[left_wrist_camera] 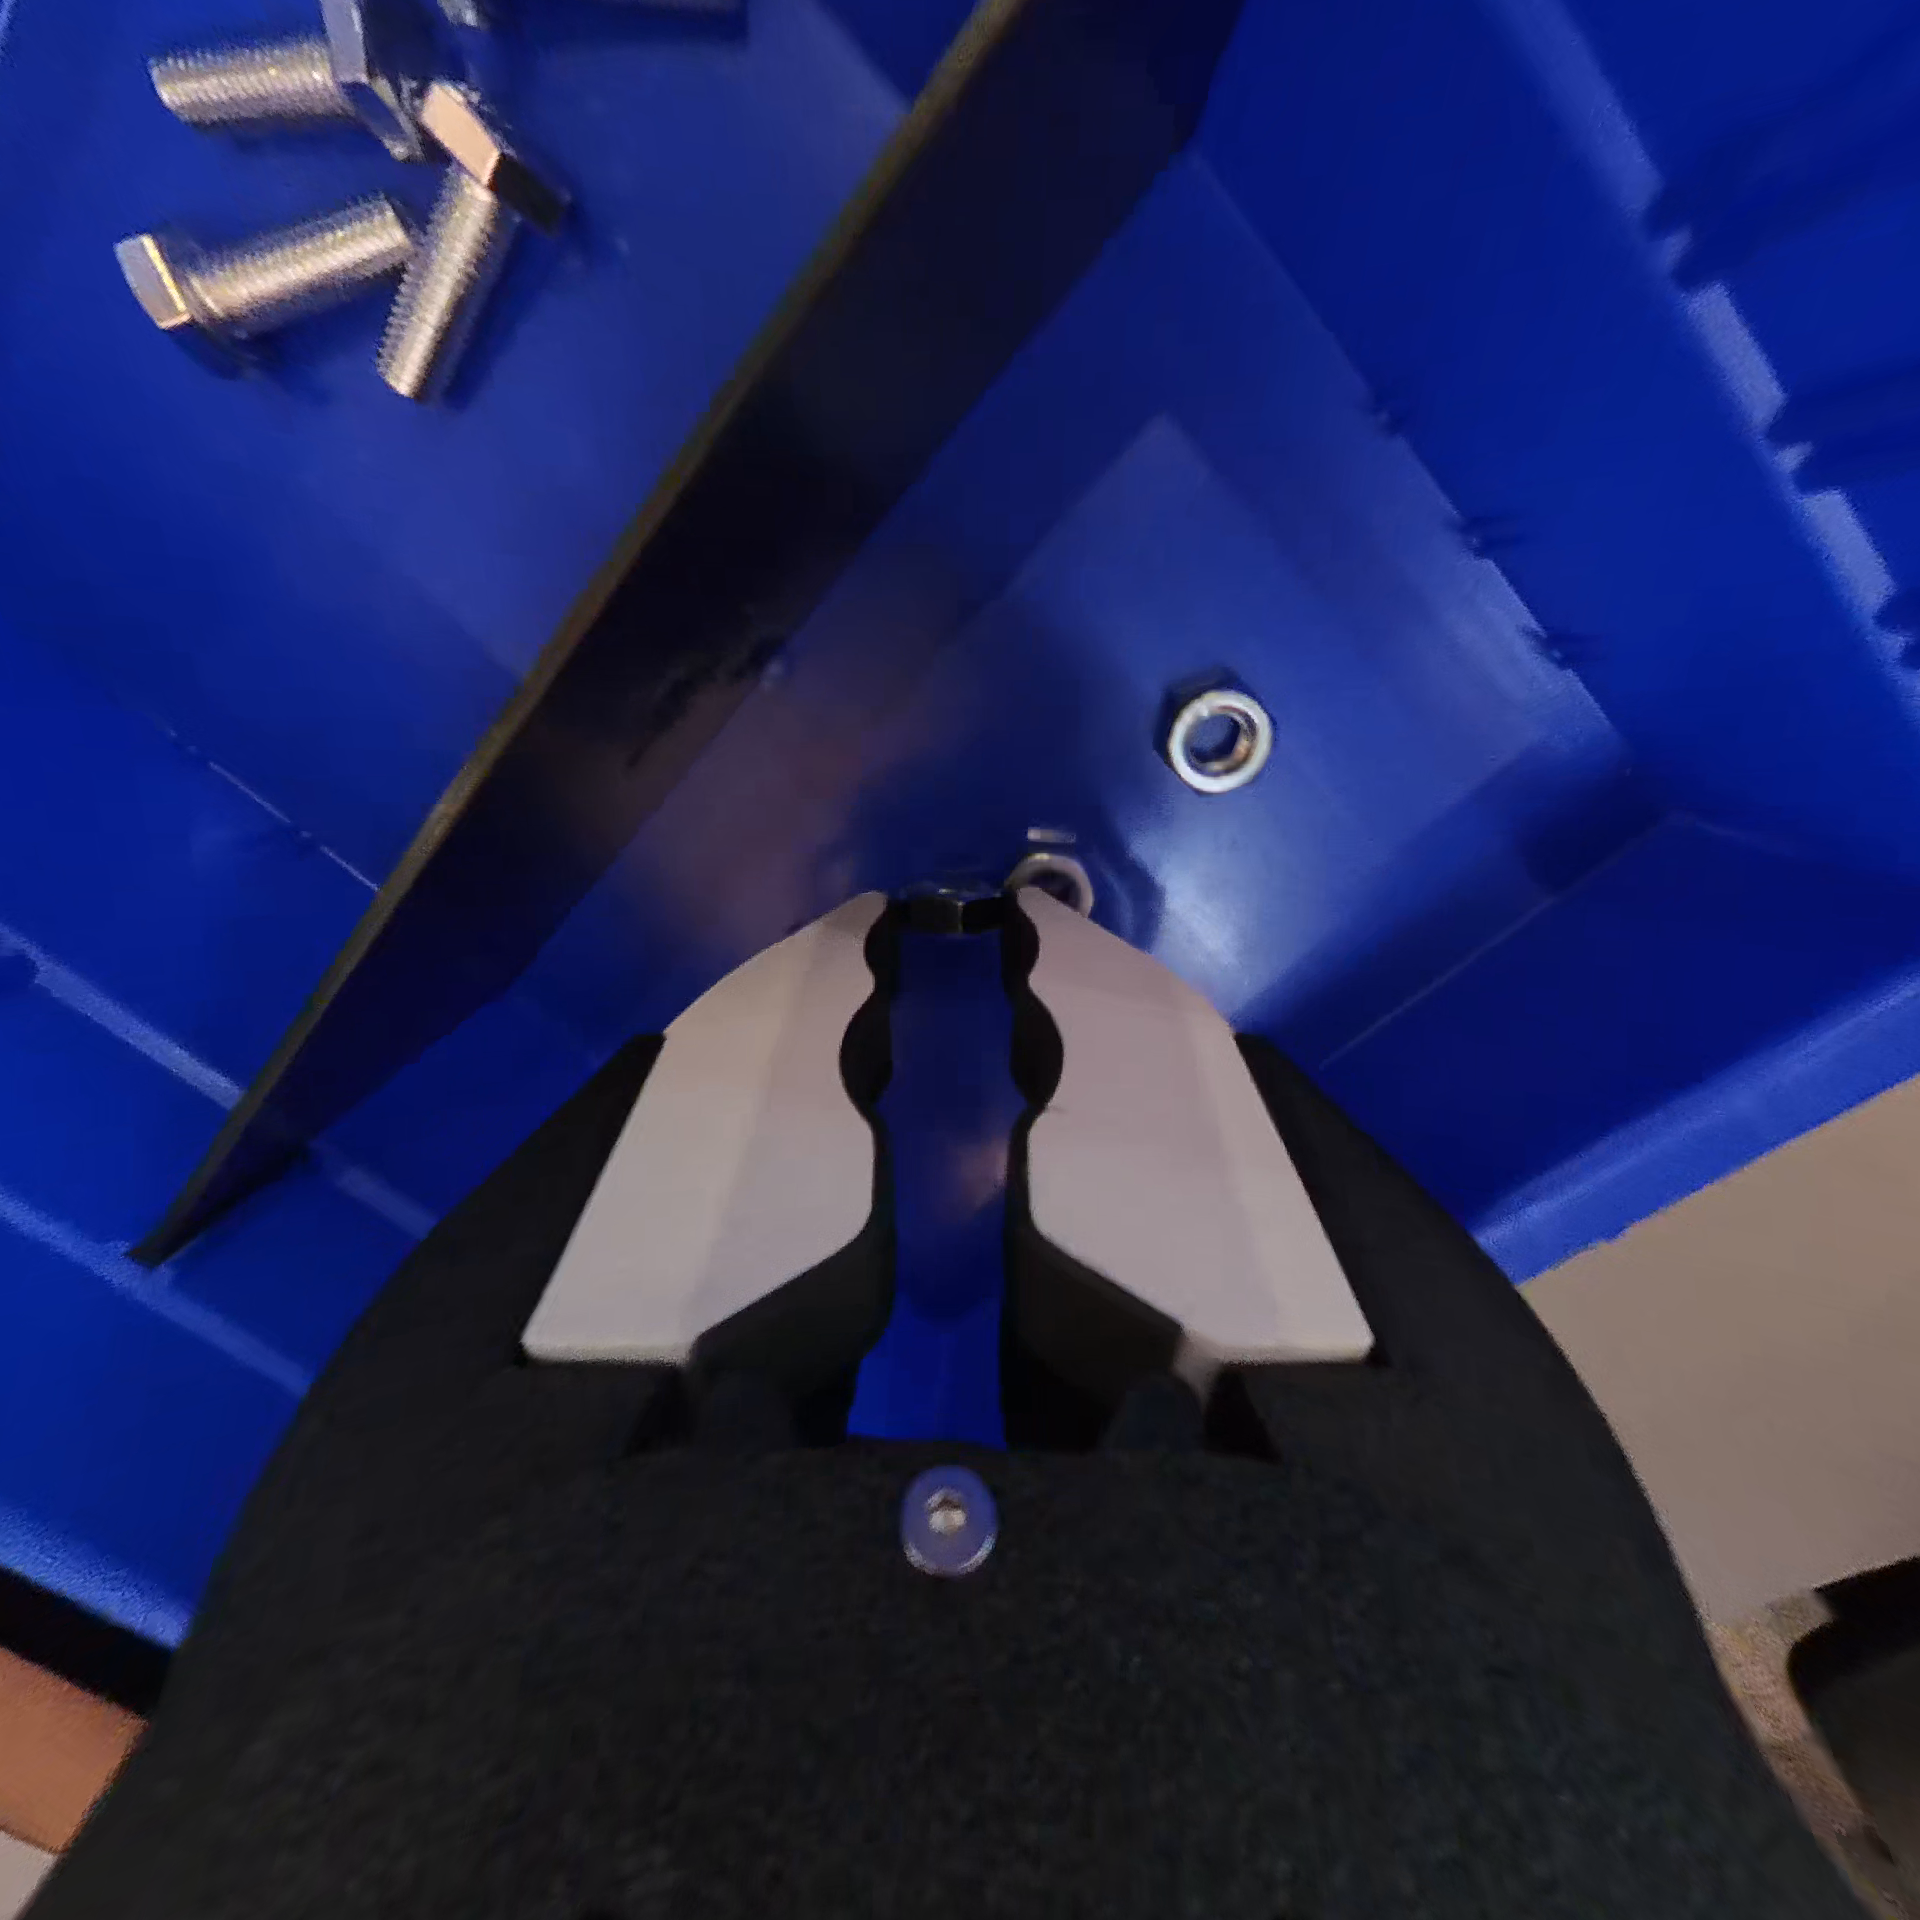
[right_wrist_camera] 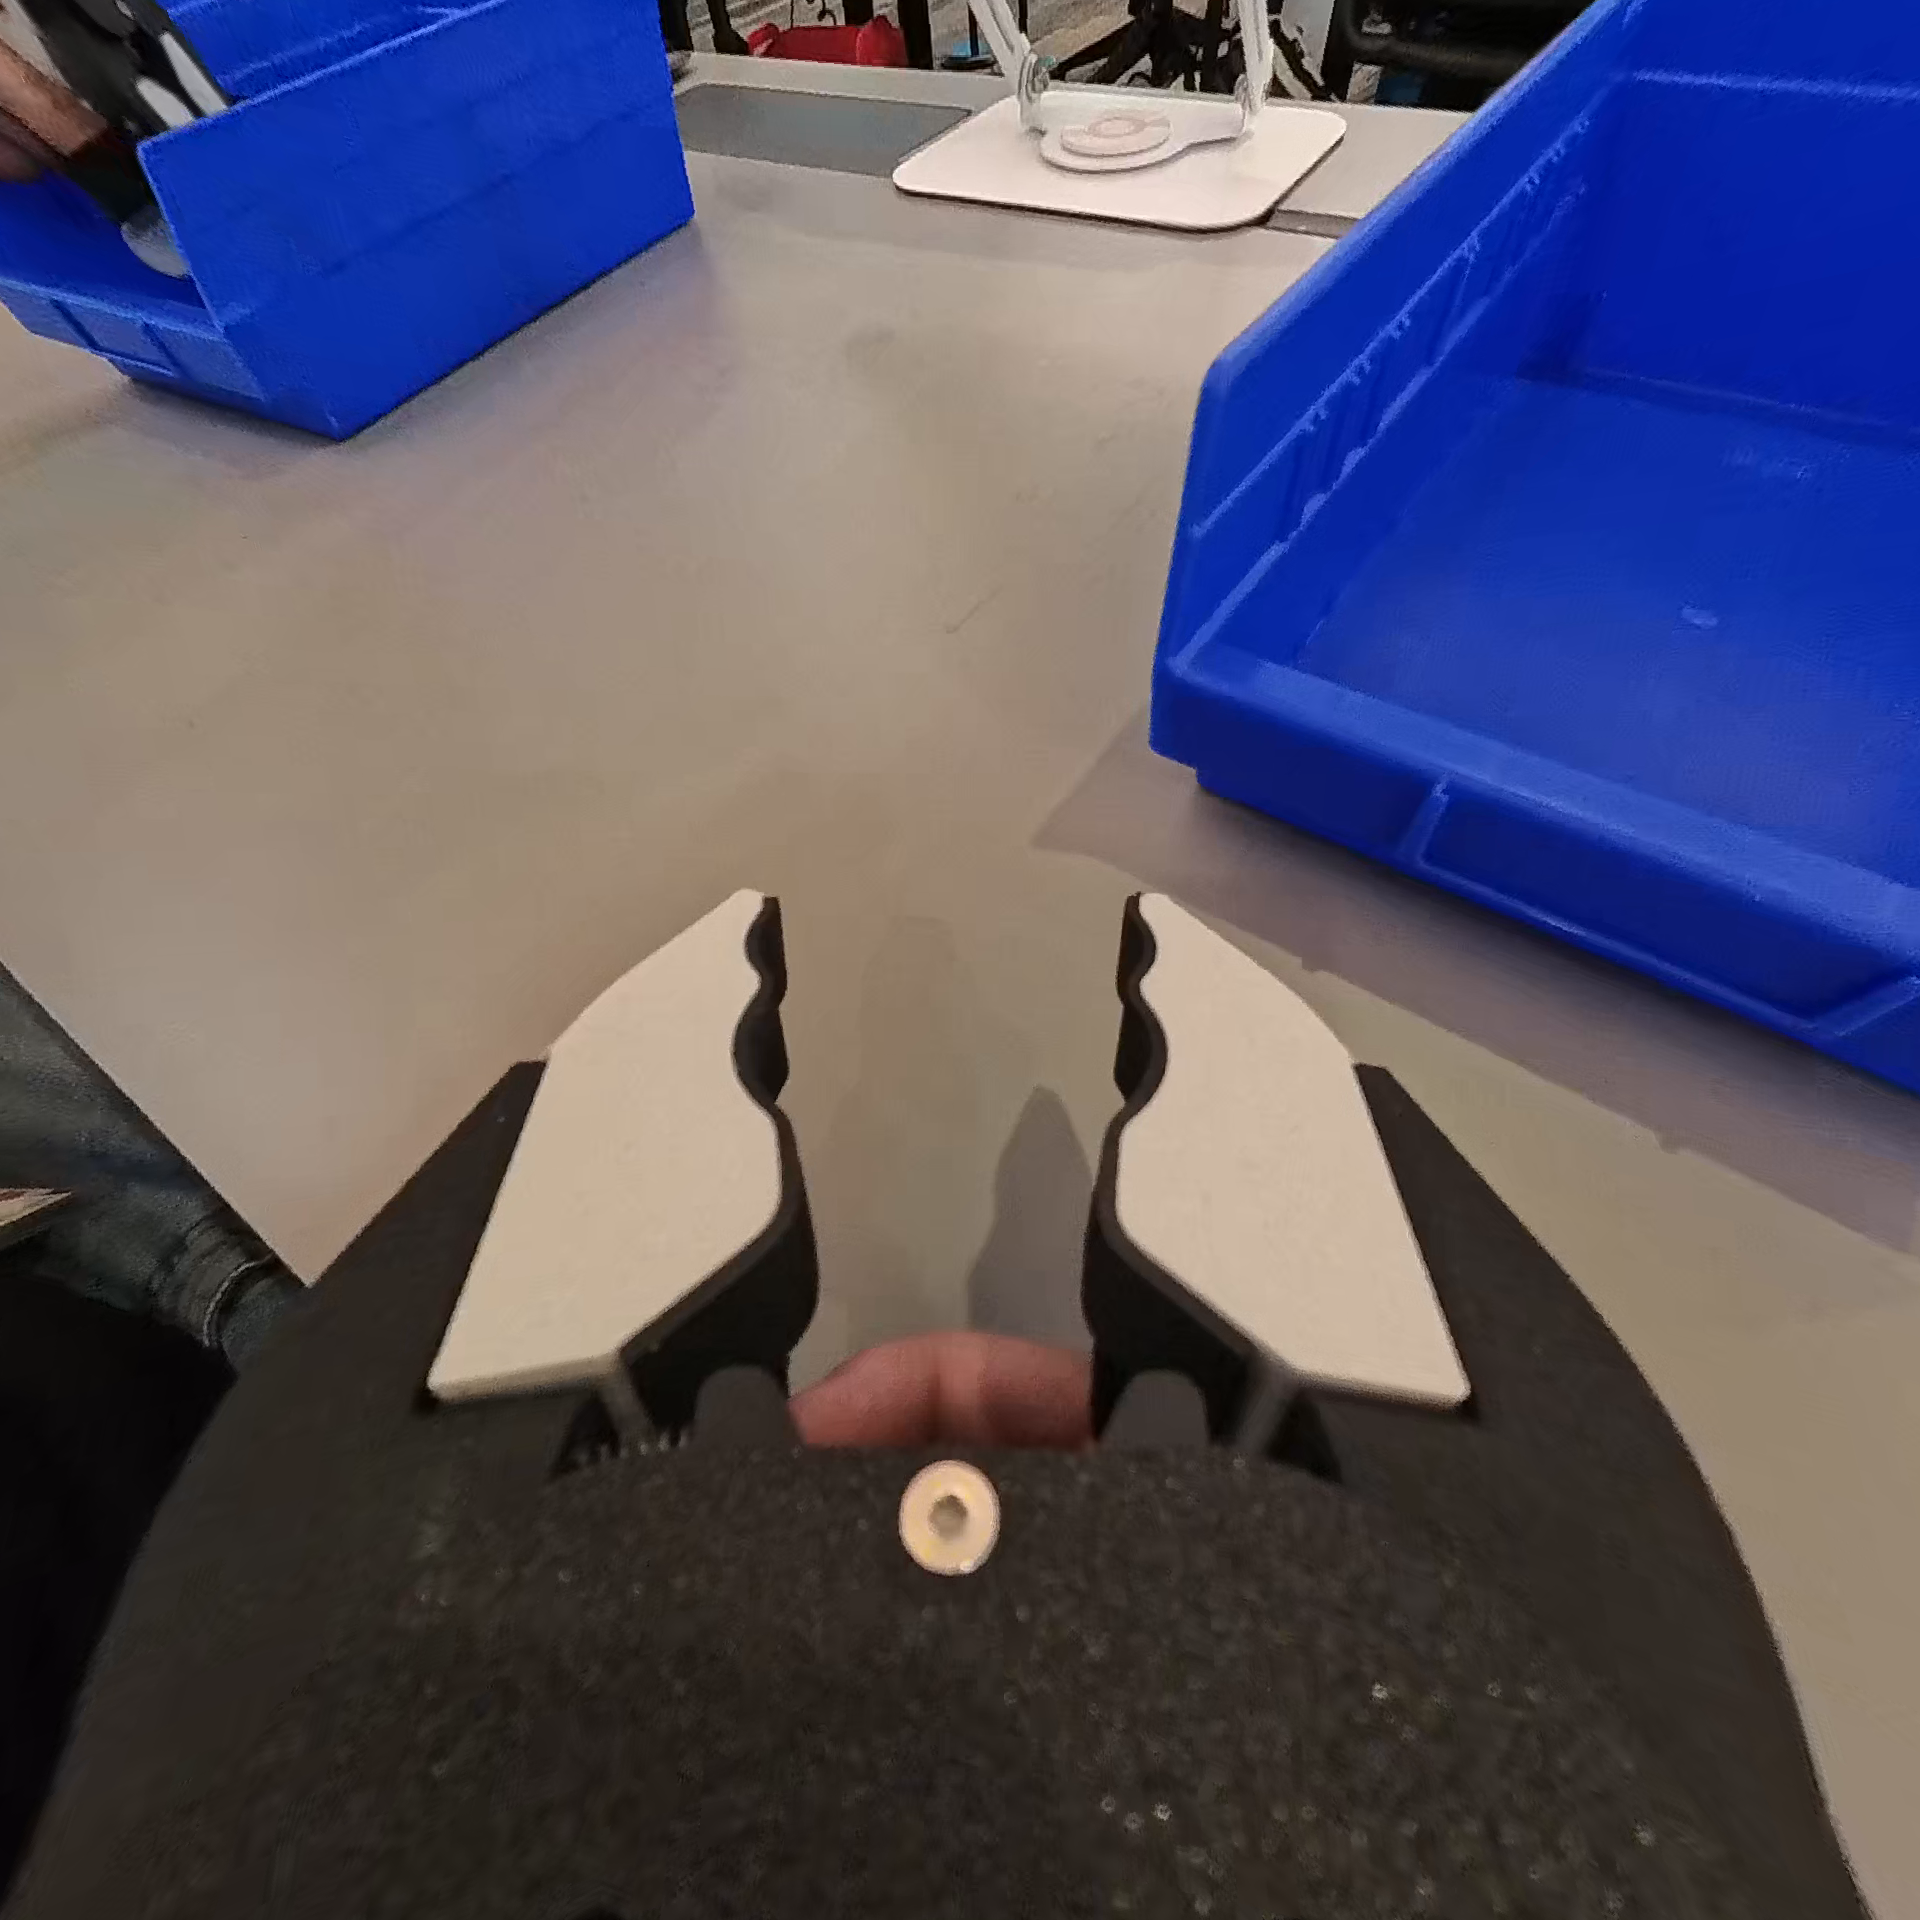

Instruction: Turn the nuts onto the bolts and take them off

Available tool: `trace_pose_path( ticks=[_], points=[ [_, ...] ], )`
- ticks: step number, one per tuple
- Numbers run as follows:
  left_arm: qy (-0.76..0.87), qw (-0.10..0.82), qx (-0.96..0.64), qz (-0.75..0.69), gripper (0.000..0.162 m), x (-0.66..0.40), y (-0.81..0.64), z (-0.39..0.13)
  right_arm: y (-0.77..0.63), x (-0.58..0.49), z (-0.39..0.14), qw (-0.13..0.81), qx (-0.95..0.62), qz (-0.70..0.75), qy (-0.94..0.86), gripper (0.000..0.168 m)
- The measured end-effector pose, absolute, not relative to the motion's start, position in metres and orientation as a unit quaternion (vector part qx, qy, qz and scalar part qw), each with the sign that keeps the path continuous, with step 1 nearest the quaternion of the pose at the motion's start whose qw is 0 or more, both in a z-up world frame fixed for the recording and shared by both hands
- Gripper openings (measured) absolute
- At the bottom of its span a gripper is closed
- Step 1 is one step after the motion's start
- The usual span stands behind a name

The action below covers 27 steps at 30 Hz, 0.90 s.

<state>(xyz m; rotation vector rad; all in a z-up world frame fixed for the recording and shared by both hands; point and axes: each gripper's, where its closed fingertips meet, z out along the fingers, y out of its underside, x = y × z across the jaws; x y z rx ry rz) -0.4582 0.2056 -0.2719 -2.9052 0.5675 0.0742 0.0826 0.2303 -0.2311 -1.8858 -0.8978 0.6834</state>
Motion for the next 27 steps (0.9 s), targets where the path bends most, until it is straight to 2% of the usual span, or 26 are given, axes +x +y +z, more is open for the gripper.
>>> trace_pose_path(
  ticks=[3, 7, 12, 15, 22, 27],
  points=[
    [0.24, 0.111, -0.964, 0.032, 0.017, -0.451, 0.202, -0.25, 0.229, 0.083, -0.228, 0.461, -0.762, 0.275, -0.362, 0.061],
    [0.4, 0.202, -0.894, -0.011, 0.017, -0.396, 0.207, -0.187, 0.229, 0.084, -0.226, 0.466, -0.761, 0.27, -0.363, 0.06],
    [0.505, 0.224, -0.833, -0.005, 0.017, -0.333, 0.244, -0.14, 0.227, 0.081, -0.22, 0.476, -0.754, 0.265, -0.368, 0.059],
    [0.546, 0.216, -0.809, -0.019, 0.017, -0.292, 0.277, -0.149, 0.227, 0.082, -0.218, 0.483, -0.751, 0.256, -0.37, 0.059],
    [0.606, 0.137, -0.783, -0.026, 0.017, -0.224, 0.334, -0.228, 0.22, 0.078, -0.219, 0.474, -0.752, 0.269, -0.37, 0.058],
    [0.624, 0.105, -0.774, -0.03, 0.017, -0.204, 0.34, -0.262, 0.214, 0.076, -0.218, 0.478, -0.747, 0.264, -0.379, 0.058]
  ],
)
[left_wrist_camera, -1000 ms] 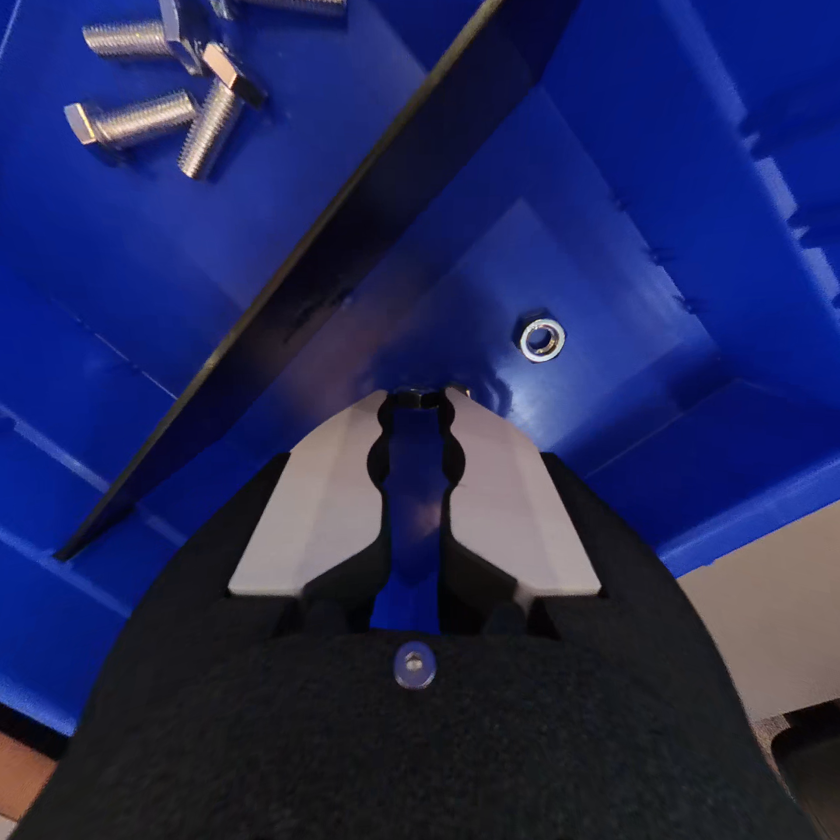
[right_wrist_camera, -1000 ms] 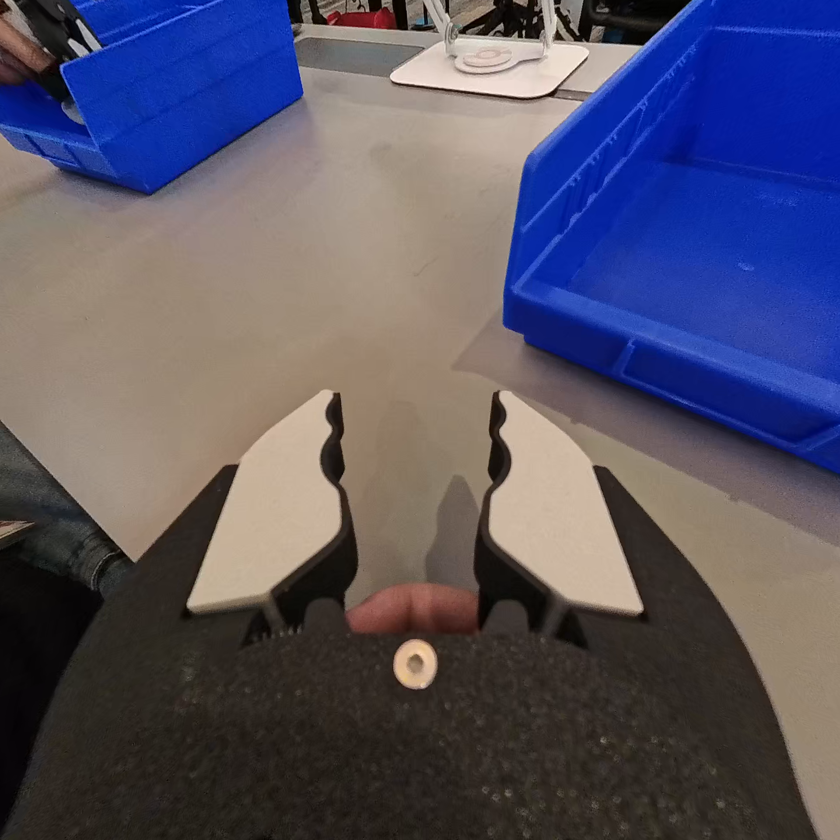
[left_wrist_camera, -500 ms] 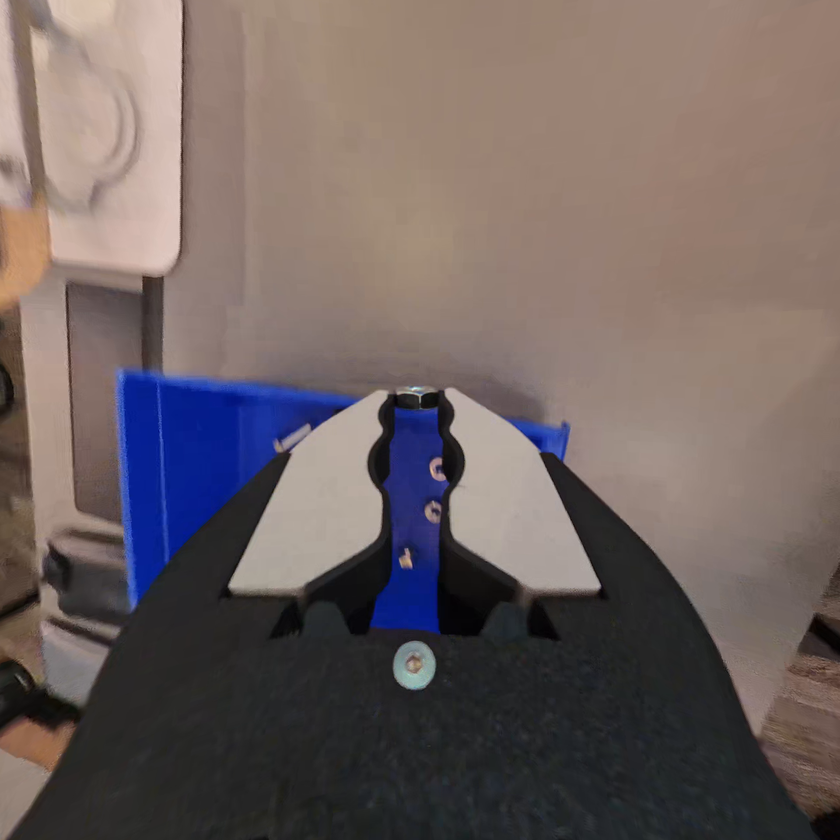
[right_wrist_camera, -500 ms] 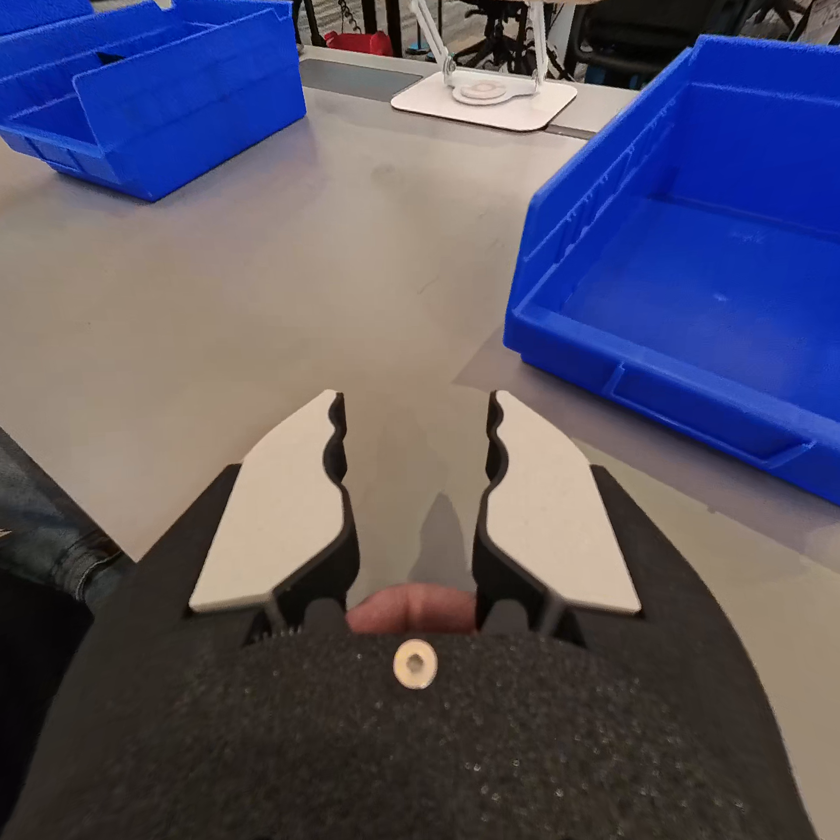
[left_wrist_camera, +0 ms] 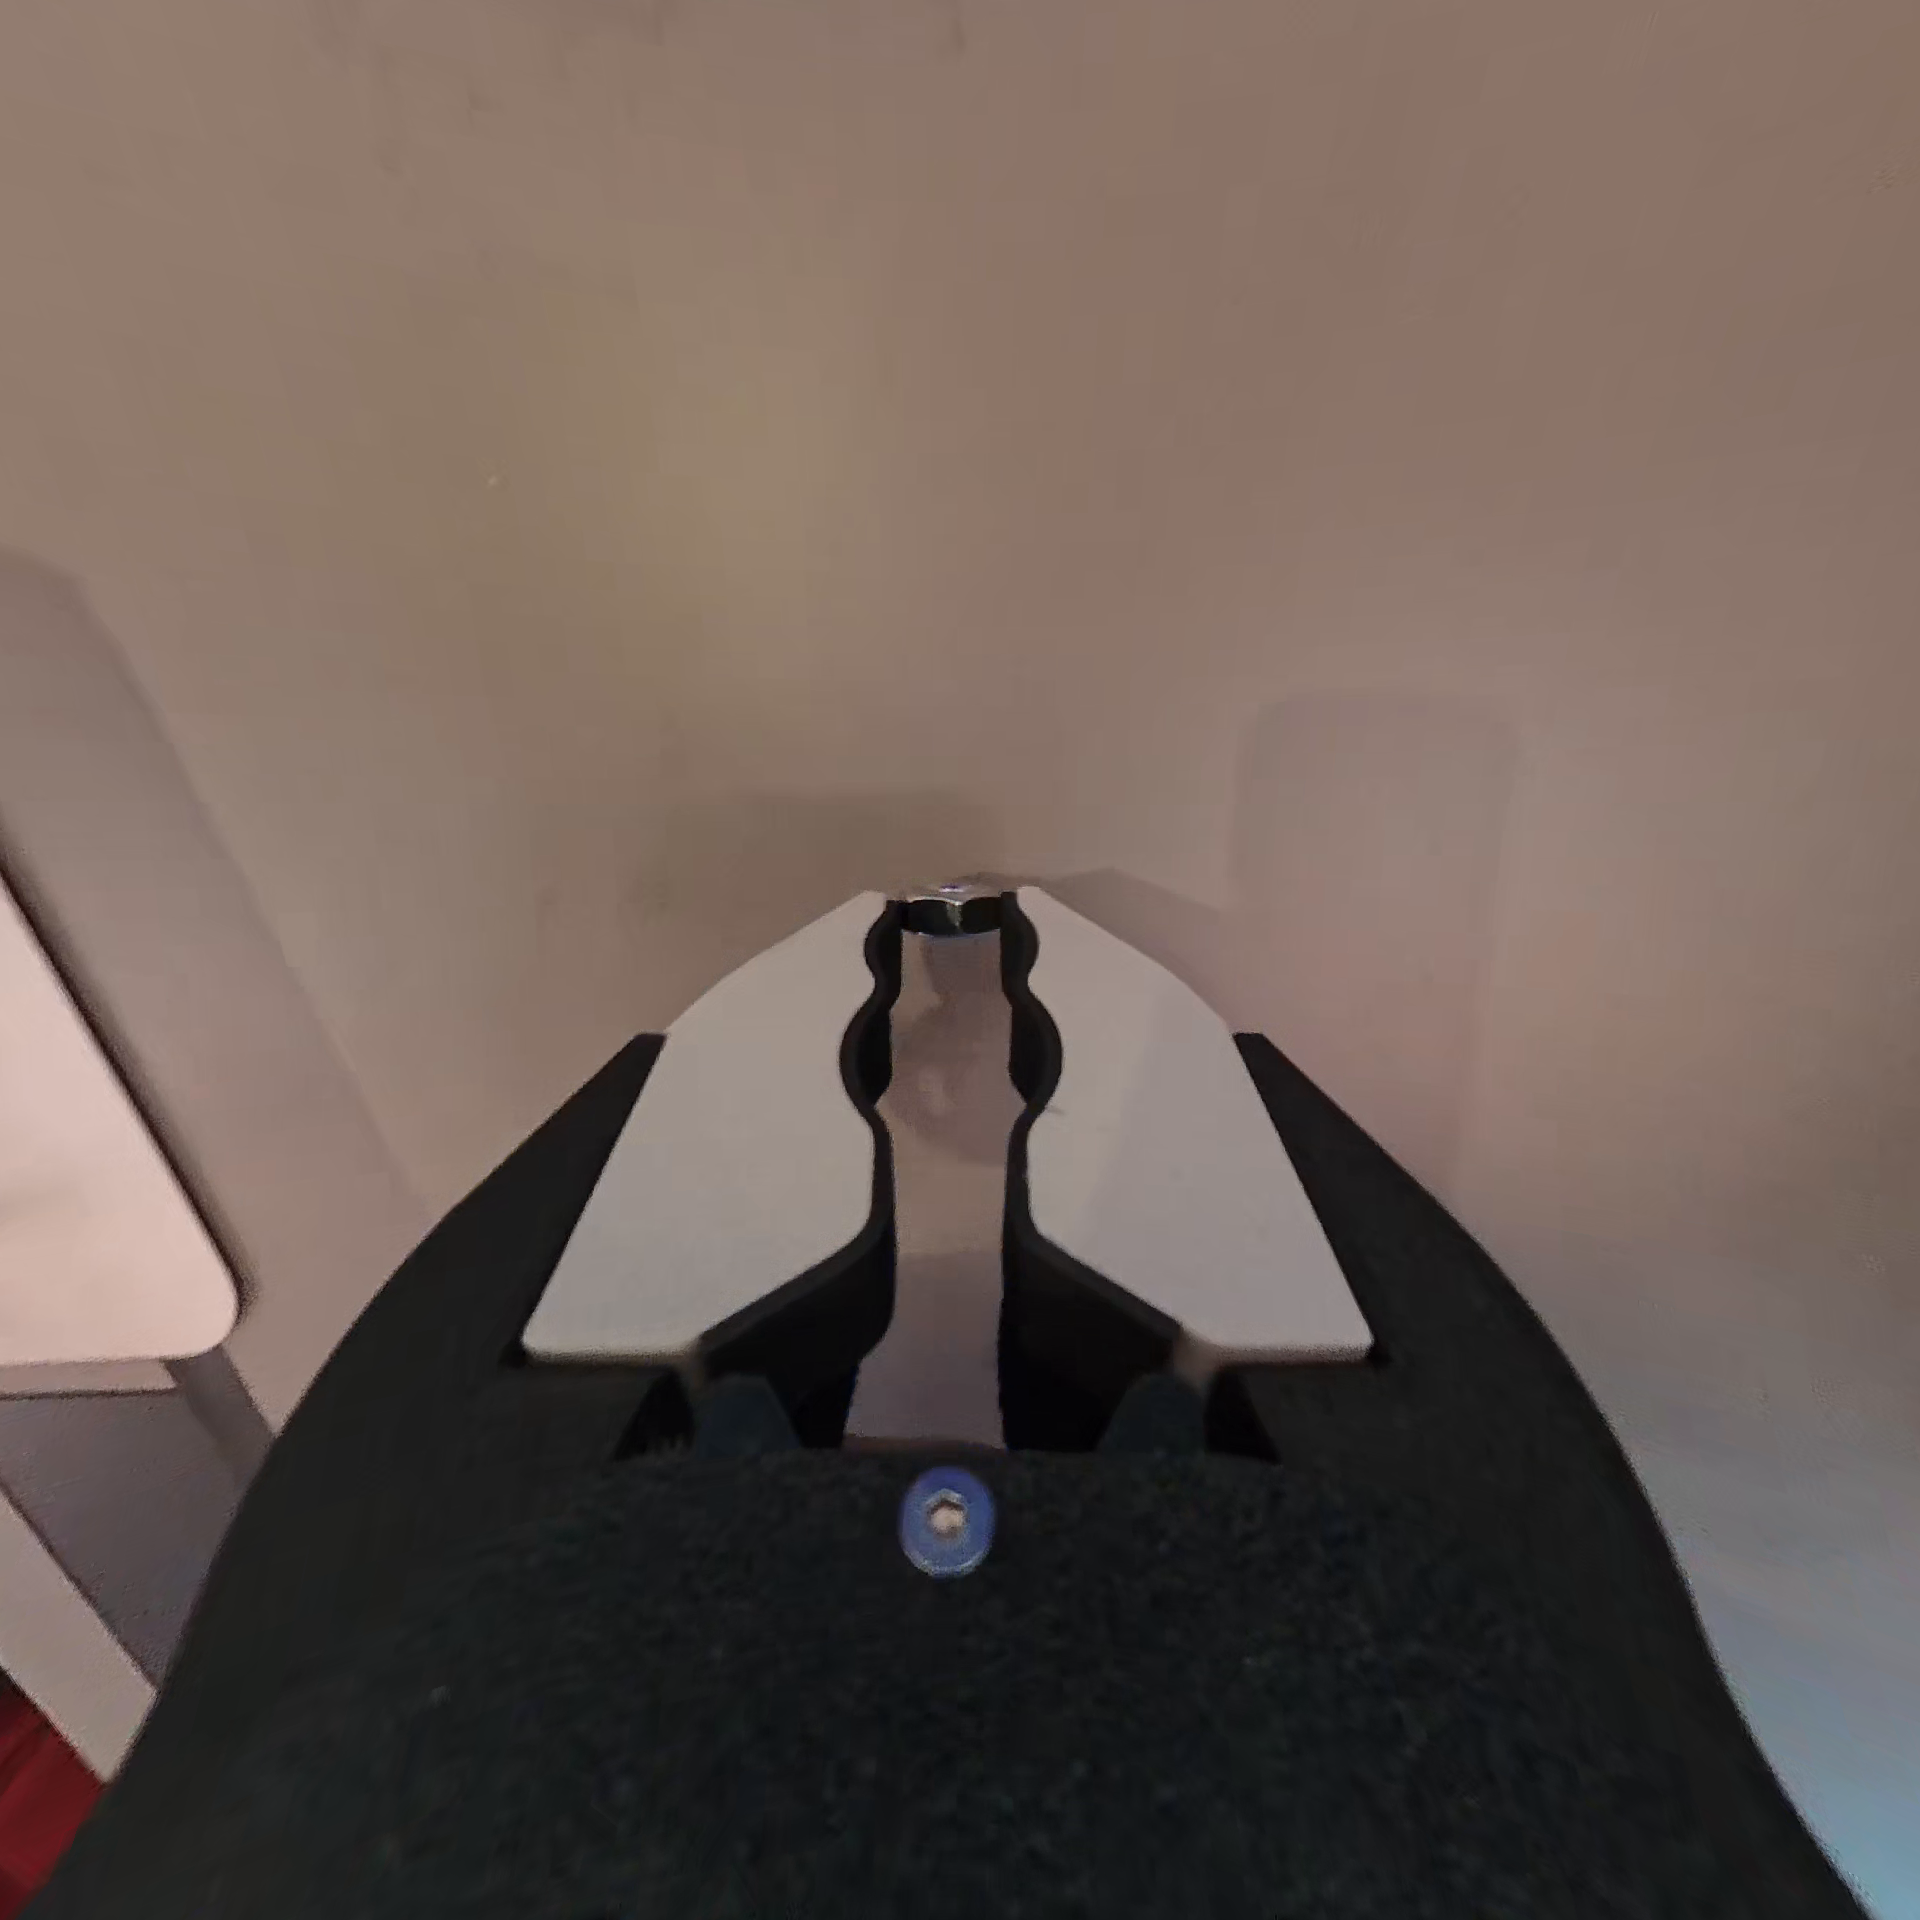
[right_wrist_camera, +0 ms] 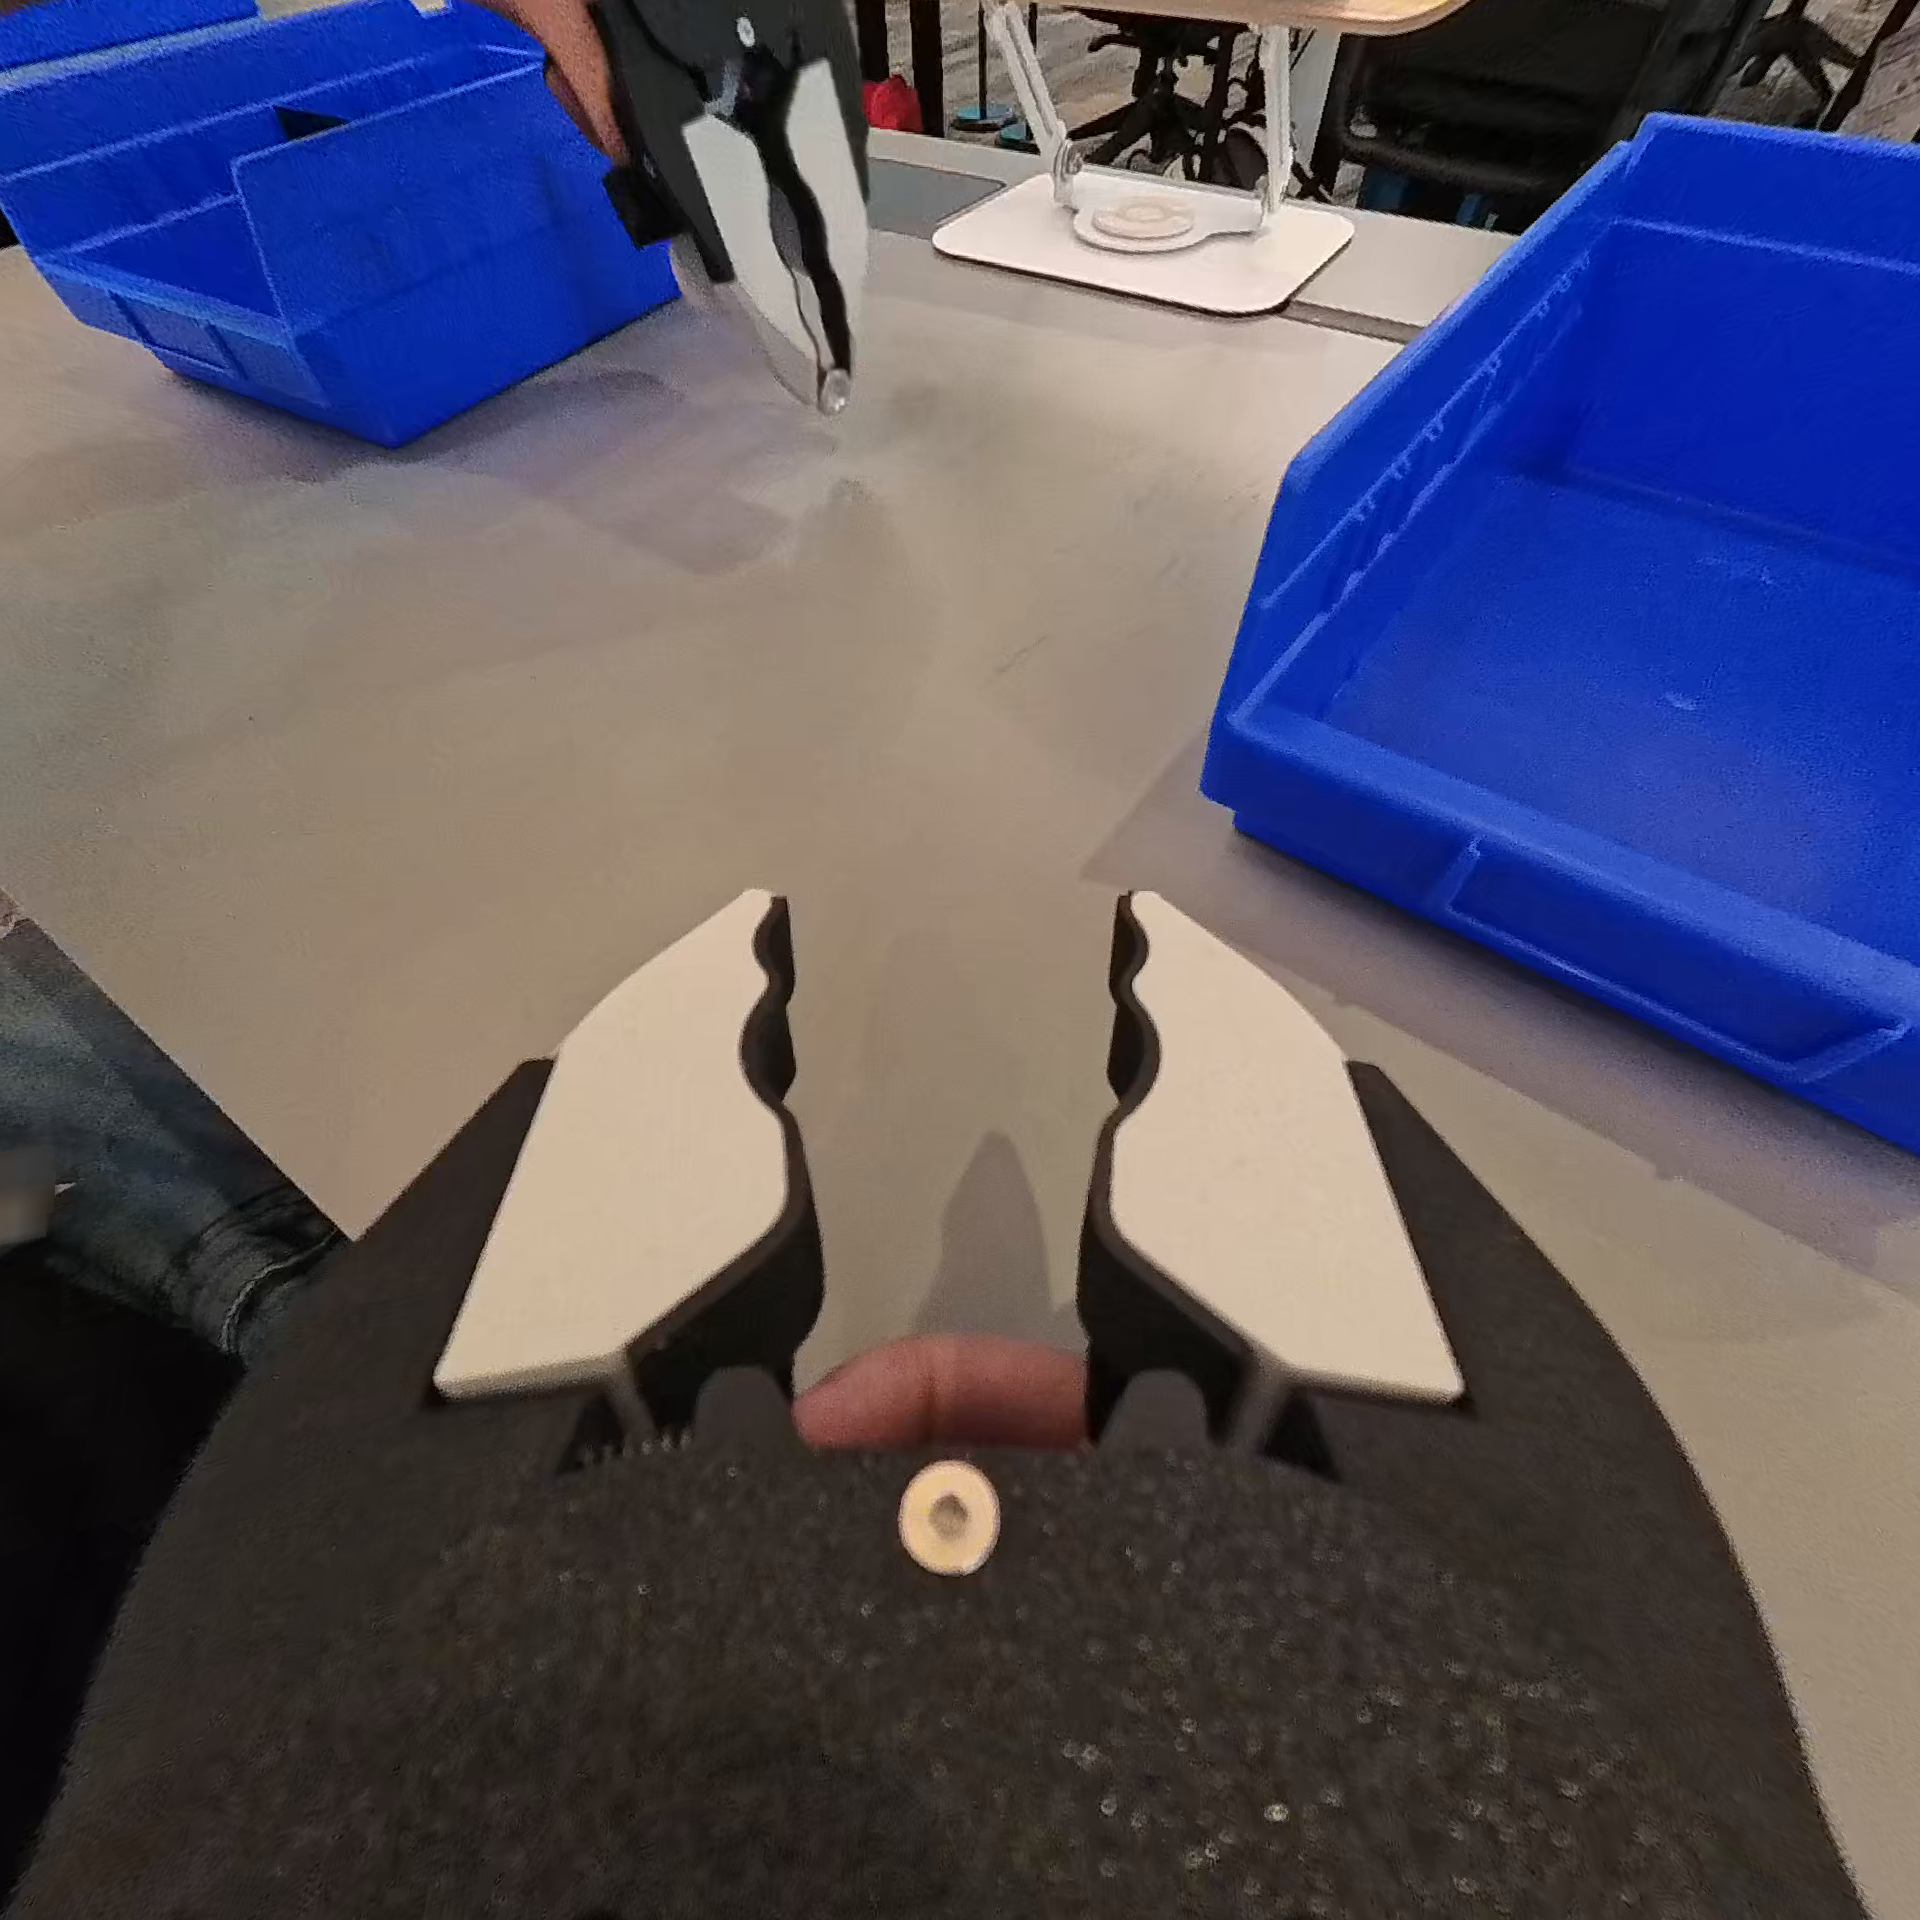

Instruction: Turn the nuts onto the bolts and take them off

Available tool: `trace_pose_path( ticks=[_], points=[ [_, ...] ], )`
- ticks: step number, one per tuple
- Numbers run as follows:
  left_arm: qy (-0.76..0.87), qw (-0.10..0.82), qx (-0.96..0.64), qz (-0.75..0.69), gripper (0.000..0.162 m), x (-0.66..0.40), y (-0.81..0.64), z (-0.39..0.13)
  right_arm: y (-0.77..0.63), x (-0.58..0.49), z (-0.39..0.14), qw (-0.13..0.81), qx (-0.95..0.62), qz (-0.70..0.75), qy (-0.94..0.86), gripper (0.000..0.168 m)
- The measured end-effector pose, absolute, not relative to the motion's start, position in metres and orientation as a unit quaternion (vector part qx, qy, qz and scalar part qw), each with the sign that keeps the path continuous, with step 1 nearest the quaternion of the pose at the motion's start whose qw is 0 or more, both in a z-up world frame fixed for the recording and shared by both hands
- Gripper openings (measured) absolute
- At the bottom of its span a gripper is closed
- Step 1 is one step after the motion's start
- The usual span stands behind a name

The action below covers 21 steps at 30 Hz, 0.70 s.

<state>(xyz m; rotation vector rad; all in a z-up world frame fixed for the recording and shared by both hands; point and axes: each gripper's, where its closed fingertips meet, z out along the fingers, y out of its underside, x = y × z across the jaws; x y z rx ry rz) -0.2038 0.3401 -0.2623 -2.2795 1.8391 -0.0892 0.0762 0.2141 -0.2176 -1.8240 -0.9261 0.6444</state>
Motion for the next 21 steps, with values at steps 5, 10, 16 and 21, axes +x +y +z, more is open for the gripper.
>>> trace_pose_path(
  ticks=[5, 10, 16, 21],
  points=[
    [0.632, 0.088, -0.769, -0.033, 0.017, -0.195, 0.337, -0.275, 0.217, 0.078, -0.216, 0.478, -0.747, 0.272, -0.373, 0.058],
    [0.627, 0.096, -0.773, -0.028, 0.02, -0.194, 0.339, -0.279, 0.217, 0.078, -0.214, 0.476, -0.747, 0.283, -0.369, 0.058],
    [0.577, 0.195, -0.791, -0.067, 0.044, -0.206, 0.335, -0.196, 0.213, 0.076, -0.216, 0.472, -0.745, 0.288, -0.373, 0.058],
    [0.462, 0.309, -0.83, -0.044, 0.045, -0.302, 0.33, -0.095, 0.214, 0.075, -0.219, 0.47, -0.745, 0.286, -0.377, 0.058]
  ],
)
